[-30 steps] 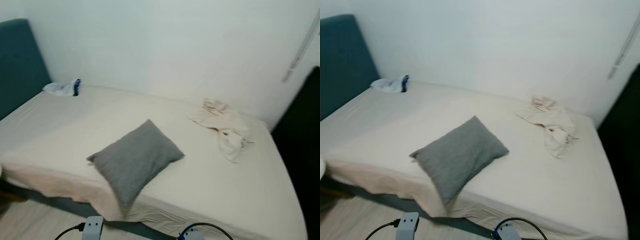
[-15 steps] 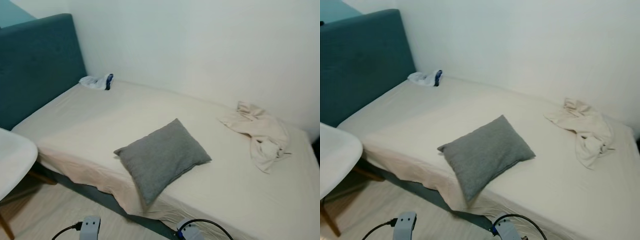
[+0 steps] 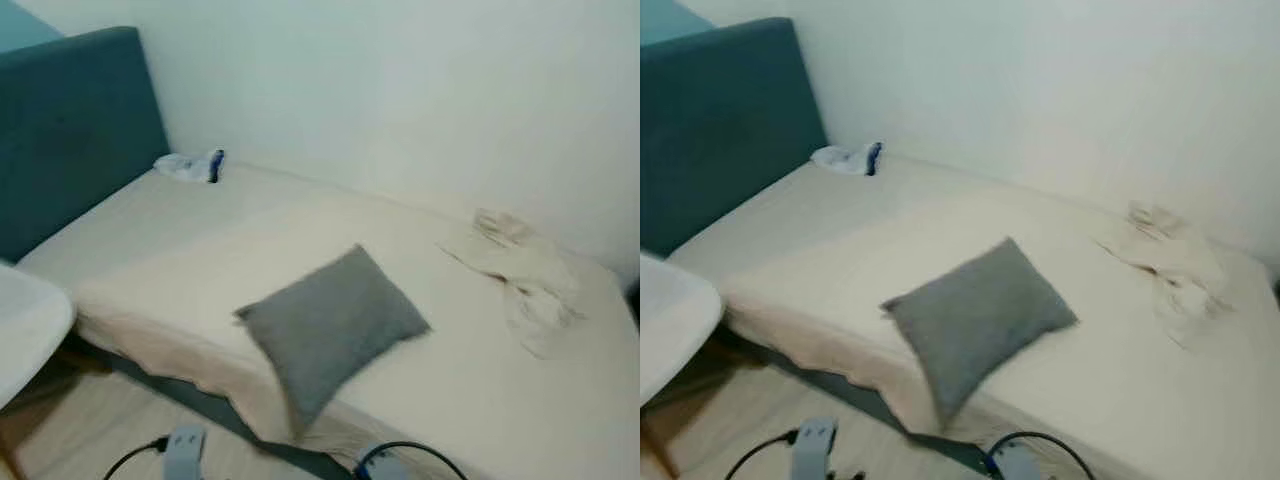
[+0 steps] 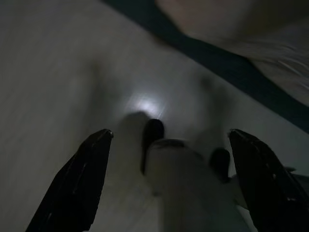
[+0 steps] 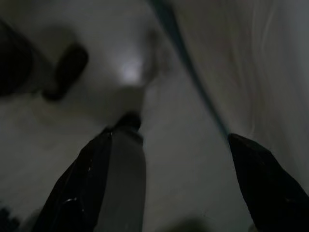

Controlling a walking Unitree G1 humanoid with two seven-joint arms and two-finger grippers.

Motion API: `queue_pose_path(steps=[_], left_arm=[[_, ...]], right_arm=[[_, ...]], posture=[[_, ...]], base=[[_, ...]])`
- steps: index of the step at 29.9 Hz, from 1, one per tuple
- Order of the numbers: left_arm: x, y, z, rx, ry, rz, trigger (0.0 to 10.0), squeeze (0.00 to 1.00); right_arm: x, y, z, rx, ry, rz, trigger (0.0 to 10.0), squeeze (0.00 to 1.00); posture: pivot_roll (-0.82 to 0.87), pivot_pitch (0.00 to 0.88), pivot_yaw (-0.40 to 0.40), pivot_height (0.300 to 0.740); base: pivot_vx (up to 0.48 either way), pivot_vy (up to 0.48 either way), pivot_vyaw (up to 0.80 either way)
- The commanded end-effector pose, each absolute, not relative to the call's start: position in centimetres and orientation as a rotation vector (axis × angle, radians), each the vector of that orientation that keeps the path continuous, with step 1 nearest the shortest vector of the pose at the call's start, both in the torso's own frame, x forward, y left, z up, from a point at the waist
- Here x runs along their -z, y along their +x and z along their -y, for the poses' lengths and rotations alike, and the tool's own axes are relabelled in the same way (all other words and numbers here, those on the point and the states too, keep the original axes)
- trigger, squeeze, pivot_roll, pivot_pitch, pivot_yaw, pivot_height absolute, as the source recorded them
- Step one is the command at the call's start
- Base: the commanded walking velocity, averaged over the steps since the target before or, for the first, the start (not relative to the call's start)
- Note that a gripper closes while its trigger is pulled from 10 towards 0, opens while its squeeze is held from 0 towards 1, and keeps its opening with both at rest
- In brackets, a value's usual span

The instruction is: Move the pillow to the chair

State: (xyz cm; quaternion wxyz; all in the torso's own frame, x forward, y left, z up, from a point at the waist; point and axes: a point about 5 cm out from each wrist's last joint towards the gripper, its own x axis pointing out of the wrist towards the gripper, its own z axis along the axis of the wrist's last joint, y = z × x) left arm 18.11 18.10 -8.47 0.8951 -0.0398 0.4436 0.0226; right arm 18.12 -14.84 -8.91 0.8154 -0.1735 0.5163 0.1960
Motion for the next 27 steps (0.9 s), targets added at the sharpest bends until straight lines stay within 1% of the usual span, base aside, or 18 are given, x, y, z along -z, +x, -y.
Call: queue_pose_path(steps=[1,4,6,14,17,23,25,27], left_arm=[[8.5,18.0,-18.2,-0.054,-0.09,-0.927,10.0,0.0],[8.5,18.1,-18.1,-0.053,-0.091,-0.925,10.0,0.0],[8.5,18.1,-18.1,-0.05,-0.09,-0.925,10.0,0.0],[8.5,18.1,-17.7,-0.018,-0.075,-0.926,10.0,0.0],[8.5,18.2,-17.4,0.02,-0.046,-0.927,10.0,0.0],[8.4,18.3,-17.2,0.033,-0.031,-0.925,10.0,0.0],[8.4,18.4,-17.2,0.029,-0.033,-0.927,10.0,0.0],[8.4,18.4,-17.2,0.014,-0.053,-0.924,10.0,0.0]], right_arm=[[9.1,17.7,14.4,-0.432,-0.362,-1.1,10.0,0.0],[9.1,17.7,14.4,-0.428,-0.355,-1.1,10.0,0.0],[9.1,17.7,14.5,-0.414,-0.335,-1.104,10.0,0.0],[9.2,17.6,15.0,-0.377,-0.374,-1.117,10.0,0.0],[9.2,17.6,15.2,-0.332,-0.367,-1.11,10.0,0.0],[9.1,17.7,15.3,-0.273,-0.313,-1.083,10.0,0.0],[9.1,17.7,15.3,-0.263,-0.3,-1.078,10.0,0.0],[8.8,18.3,15.6,-0.23,-0.23,-1.046,10.0,0.0]], posture=[[0.1,0.0,-0.048,0.74],[0.1,0.0,-0.049,0.74],[0.1,0.0,-0.049,0.74],[0.09,0.0,-0.049,0.74],[0.09,0.0,-0.047,0.74],[0.08,0.0,-0.042,0.74],[0.08,0.0,-0.042,0.74],[0.08,0.0,-0.043,0.74]], base=[[0.0,0.0,0.79],[0.0,0.0,0.79],[0.0,0.0,0.0],[0.0,0.0,0.0],[0.0,-0.41,0.0],[0.0,-0.48,0.0],[0.0,-0.24,0.0],[0.0,0.0,0.0]])
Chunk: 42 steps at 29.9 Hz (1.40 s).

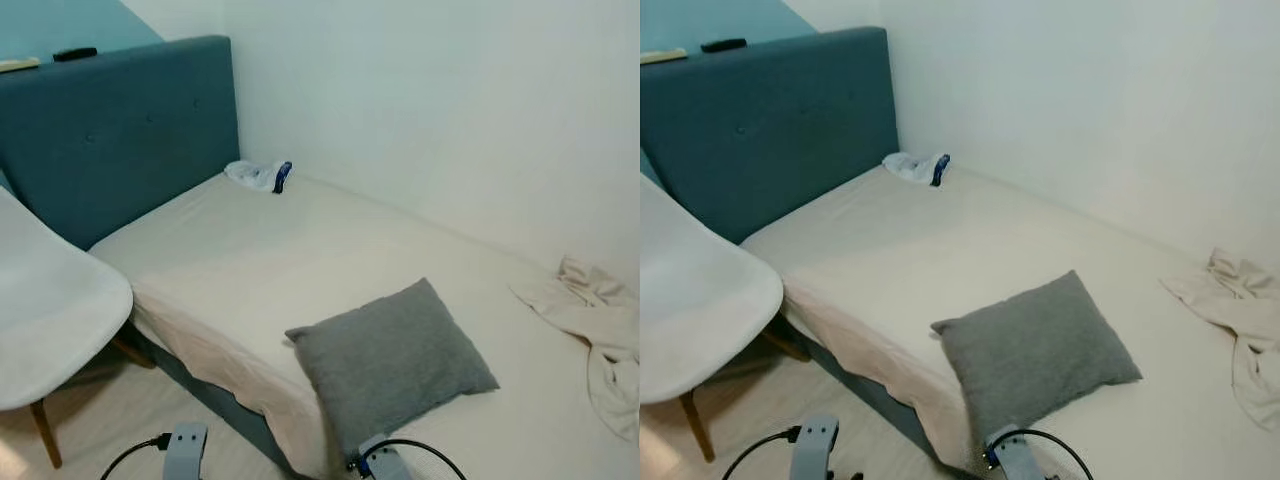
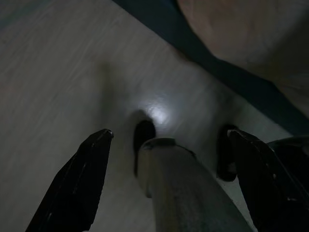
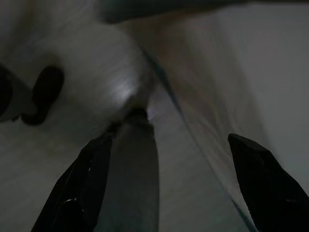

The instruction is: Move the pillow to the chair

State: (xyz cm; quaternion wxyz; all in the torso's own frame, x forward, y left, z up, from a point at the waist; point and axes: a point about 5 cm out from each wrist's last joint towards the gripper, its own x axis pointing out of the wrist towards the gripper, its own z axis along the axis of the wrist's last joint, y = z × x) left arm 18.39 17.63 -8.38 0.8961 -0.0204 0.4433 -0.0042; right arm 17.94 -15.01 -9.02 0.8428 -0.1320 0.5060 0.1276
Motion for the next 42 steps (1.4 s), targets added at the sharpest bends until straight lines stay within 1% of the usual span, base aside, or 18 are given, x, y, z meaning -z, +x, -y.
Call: queue_pose_path(steps=[1,2,3,6,10,13,15,21,22,24,29,31,34,35,37,39,40,42], left_arm=[[8.4,18.4,-17.2,0.014,-0.053,-0.924,10.0,0.0],[8.4,18.4,-17.2,0.013,-0.058,-0.921,10.0,0.0],[8.4,18.4,-17.2,0.014,-0.058,-0.92,10.0,0.0],[8.4,18.4,-17.1,0.015,-0.063,-0.918,10.0,0.0],[8.4,18.4,-17.2,0.012,-0.068,-0.916,10.0,0.0],[8.4,18.4,-17.2,0.004,-0.071,-0.912,10.0,0.0],[8.3,18.5,-17.3,-0.011,-0.076,-0.901,10.0,0.0],[8.2,18.8,-17.5,-0.026,-0.074,-0.889,10.0,0.0],[7.9,19.2,-17.6,-0.039,-0.069,-0.873,10.0,0.0],[7.9,19.3,-17.6,-0.042,-0.068,-0.869,10.0,0.0],[7.6,19.8,-17.6,-0.045,-0.068,-0.851,10.0,0.0],[7.5,20.1,-17.4,-0.045,-0.065,-0.842,10.0,0.0],[7.3,20.4,-17.2,-0.037,-0.064,-0.833,10.0,0.0],[7.1,20.8,-16.8,-0.011,-0.065,-0.817,10.0,0.0],[7.0,21.0,-16.4,0.014,-0.065,-0.804,10.0,0.0],[6.7,21.4,-16.1,0.038,-0.079,-0.784,10.0,0.0],[6.1,22.3,-15.3,0.1,-0.096,-0.737,10.0,0.0],[5.9,22.6,-15.0,0.126,-0.1,-0.719,10.0,0.0]], right_arm=[[8.8,18.3,15.6,-0.23,-0.23,-1.046,10.0,0.0],[7.8,20.0,16.4,-0.182,-0.114,-0.979,10.0,0.0],[7.5,20.6,16.5,-0.163,-0.067,-0.954,10.0,0.0],[6.6,22.0,16.4,-0.121,0.049,-0.899,10.0,0.0],[5.1,24.4,16.4,-0.069,0.184,-0.808,10.0,0.0],[4.5,25.2,16.3,-0.073,0.201,-0.778,10.0,0.0],[4.0,25.9,15.5,-0.133,0.213,-0.764,10.0,0.0],[3.5,26.4,14.2,-0.226,0.25,-0.75,10.0,0.0],[3.0,26.8,12.9,-0.302,0.298,-0.729,10.0,0.0],[2.9,26.9,12.6,-0.32,0.31,-0.723,10.0,0.0],[2.1,27.5,11.2,-0.417,0.271,-0.671,10.0,0.0],[1.9,27.5,10.2,-0.482,0.26,-0.663,10.0,0.0],[2.0,27.5,10.3,-0.449,0.265,-0.674,10.0,0.0],[2.2,27.5,10.8,-0.395,0.278,-0.69,10.0,0.0],[2.4,27.4,11.2,-0.368,0.274,-0.709,10.0,0.0],[2.4,27.5,11.6,-0.335,0.297,-0.706,10.0,0.0],[2.4,27.7,12.5,-0.268,0.35,-0.7,10.0,0.0],[2.4,27.7,12.8,-0.245,0.368,-0.697,10.0,0.0]], posture=[[0.08,0.0,-0.043,0.74],[0.08,0.0,-0.044,0.74],[0.08,0.0,-0.044,0.74],[0.08,0.0,-0.045,0.74],[0.08,0.0,-0.05,0.74],[0.08,0.0,-0.052,0.74],[0.09,0.0,-0.055,0.74],[0.09,0.0,-0.057,0.74],[0.09,0.0,-0.058,0.74],[0.09,0.0,-0.058,0.74],[0.08,0.0,-0.058,0.74],[0.08,0.0,-0.061,0.74],[0.07,0.0,-0.062,0.74],[0.08,0.0,-0.064,0.74],[0.08,0.0,-0.065,0.74],[0.08,0.0,-0.067,0.74],[0.08,0.0,-0.068,0.74],[0.08,0.0,-0.068,0.74]], base=[[0.0,0.0,0.0],[0.0,0.0,0.0],[0.0,0.0,0.0],[0.0,0.0,0.0],[0.0,0.0,-0.7],[0.0,0.0,-0.23],[0.0,0.0,0.0],[0.0,0.0,0.0],[0.0,0.0,0.0],[0.0,0.0,0.0],[0.0,0.0,0.0],[0.0,0.0,0.77],[0.0,0.0,0.27],[0.0,0.0,0.0],[0.0,0.0,0.0],[0.0,0.0,0.0],[0.0,0.0,0.0],[0.0,0.0,0.0]])
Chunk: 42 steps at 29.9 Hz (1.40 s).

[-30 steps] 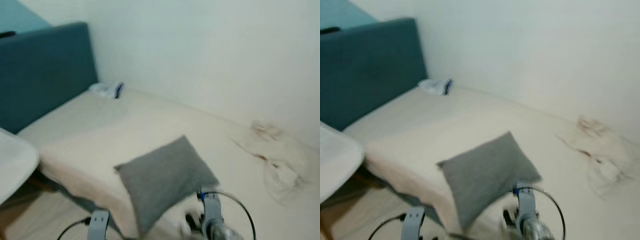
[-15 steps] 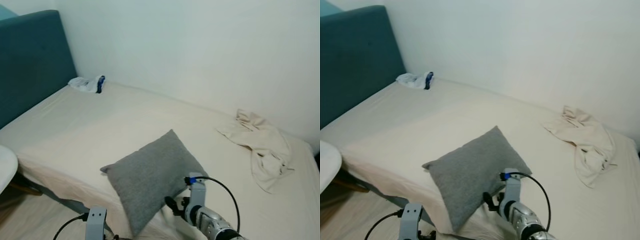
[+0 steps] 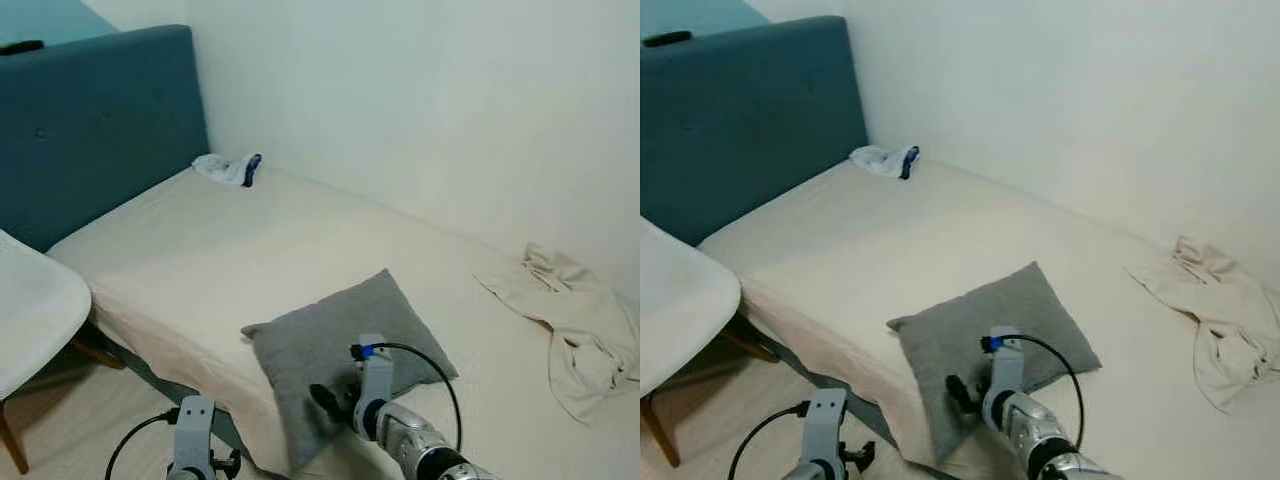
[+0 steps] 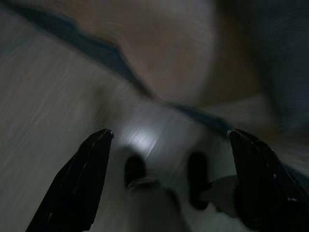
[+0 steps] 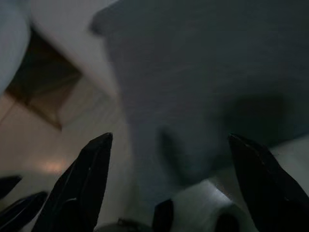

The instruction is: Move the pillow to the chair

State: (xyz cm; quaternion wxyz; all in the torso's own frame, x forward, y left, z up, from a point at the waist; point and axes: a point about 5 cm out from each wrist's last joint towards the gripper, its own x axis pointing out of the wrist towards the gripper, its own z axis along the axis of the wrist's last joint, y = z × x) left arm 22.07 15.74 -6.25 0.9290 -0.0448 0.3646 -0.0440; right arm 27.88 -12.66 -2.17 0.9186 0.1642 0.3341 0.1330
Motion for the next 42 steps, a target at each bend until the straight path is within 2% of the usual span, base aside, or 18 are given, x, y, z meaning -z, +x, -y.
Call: queue_pose_path(steps=[1,6,15,34,42], left_arm=[[5.6,22.9,-14.8,0.155,-0.091,-0.702,10.0,0.0],[5.2,23.4,-14.6,0.204,-0.051,-0.678,10.0,0.0],[5.4,23.1,-14.9,0.214,-0.03,-0.687,10.0,0.0],[5.9,22.3,-15.8,0.172,0.012,-0.703,10.0,0.0],[5.9,22.3,-16.1,0.167,0.02,-0.695,10.0,0.0]], right_arm=[[2.4,27.7,13.2,-0.215,0.386,-0.699,10.0,0.0],[2.0,28.2,14.2,-0.142,0.466,-0.667,10.0,0.0],[1.0,29.1,14.4,-0.135,0.625,-0.584,10.0,0.0],[1.1,29.0,15.6,-0.089,0.66,-0.577,10.0,0.0],[-0.2,30.1,15.4,-0.137,0.777,-0.484,10.0,0.0]], posture=[[0.08,0.0,-0.069,0.74],[0.07,0.0,-0.061,0.72],[0.06,0.0,-0.044,0.685],[0.06,0.0,-0.043,0.605],[0.07,0.0,-0.03,0.565]], base=[[0.0,0.0,0.0],[0.0,0.0,0.0],[0.0,0.0,0.0],[0.0,0.0,0.0],[0.0,0.0,0.0]])
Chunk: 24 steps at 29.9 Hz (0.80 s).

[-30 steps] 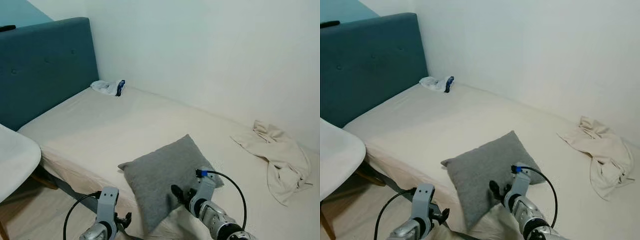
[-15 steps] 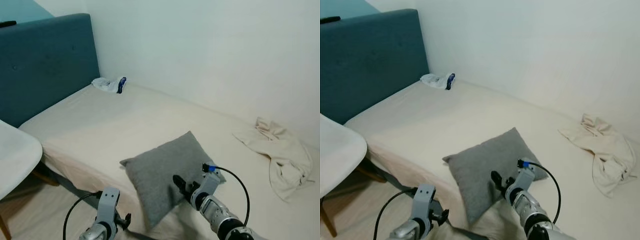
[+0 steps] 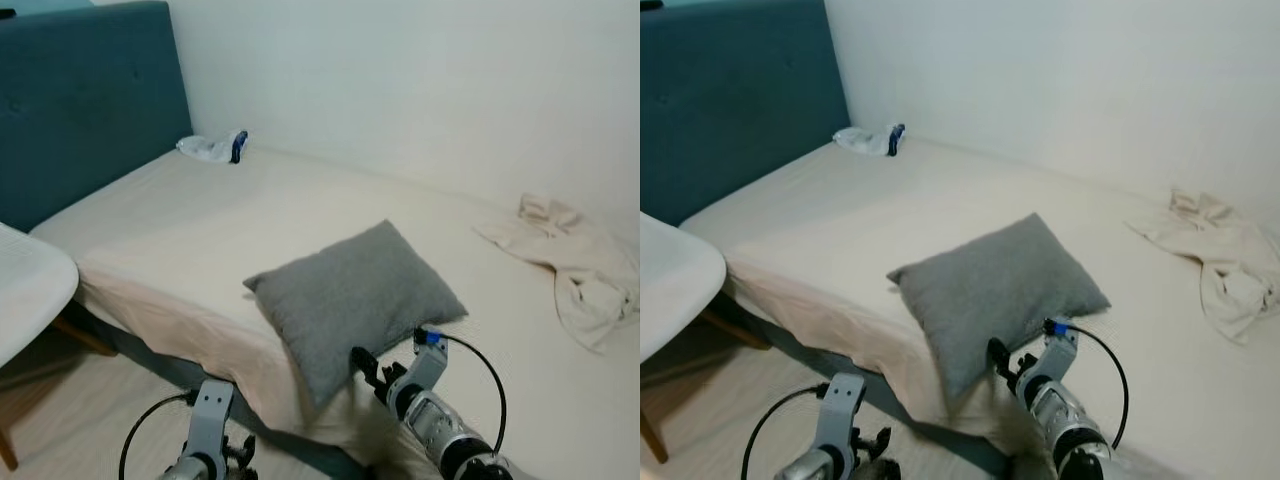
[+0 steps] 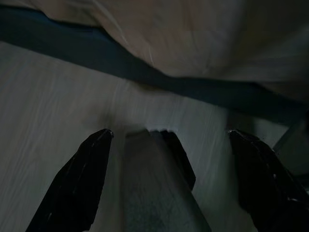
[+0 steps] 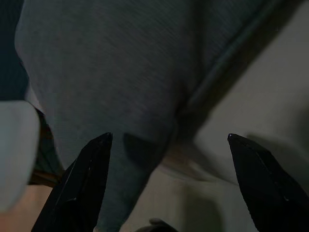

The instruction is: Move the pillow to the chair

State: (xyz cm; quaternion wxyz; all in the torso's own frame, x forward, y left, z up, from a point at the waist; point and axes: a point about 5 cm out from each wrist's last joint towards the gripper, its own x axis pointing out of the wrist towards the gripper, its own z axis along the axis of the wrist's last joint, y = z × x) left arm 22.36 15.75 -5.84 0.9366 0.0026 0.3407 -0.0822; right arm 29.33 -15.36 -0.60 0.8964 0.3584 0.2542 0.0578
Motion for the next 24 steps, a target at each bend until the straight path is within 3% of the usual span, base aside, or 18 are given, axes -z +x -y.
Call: queue_pose_path(steps=[1,13,24], left_arm=[[5.9,22.3,-16.1,0.167,0.02,-0.695,10.0,0.0],[5.9,21.9,-16.5,0.171,0.033,-0.681,10.0,0.0],[6.7,19.5,-16.4,0.225,0.049,-0.655,10.0,0.0]], right_arm=[[-0.2,30.1,15.4,-0.137,0.777,-0.484,10.0,0.0],[-1.1,30.8,15.6,-0.128,0.845,-0.436,10.0,0.0],[-3.4,32.6,14.8,-0.241,0.939,-0.333,10.0,0.0]], posture=[[0.07,0.0,-0.03,0.565],[0.11,0.0,-0.013,0.515],[0.22,0.031,-0.006,0.465]], base=[[0.0,0.0,0.0],[0.0,0.0,0.0],[0.0,0.0,0.0]])
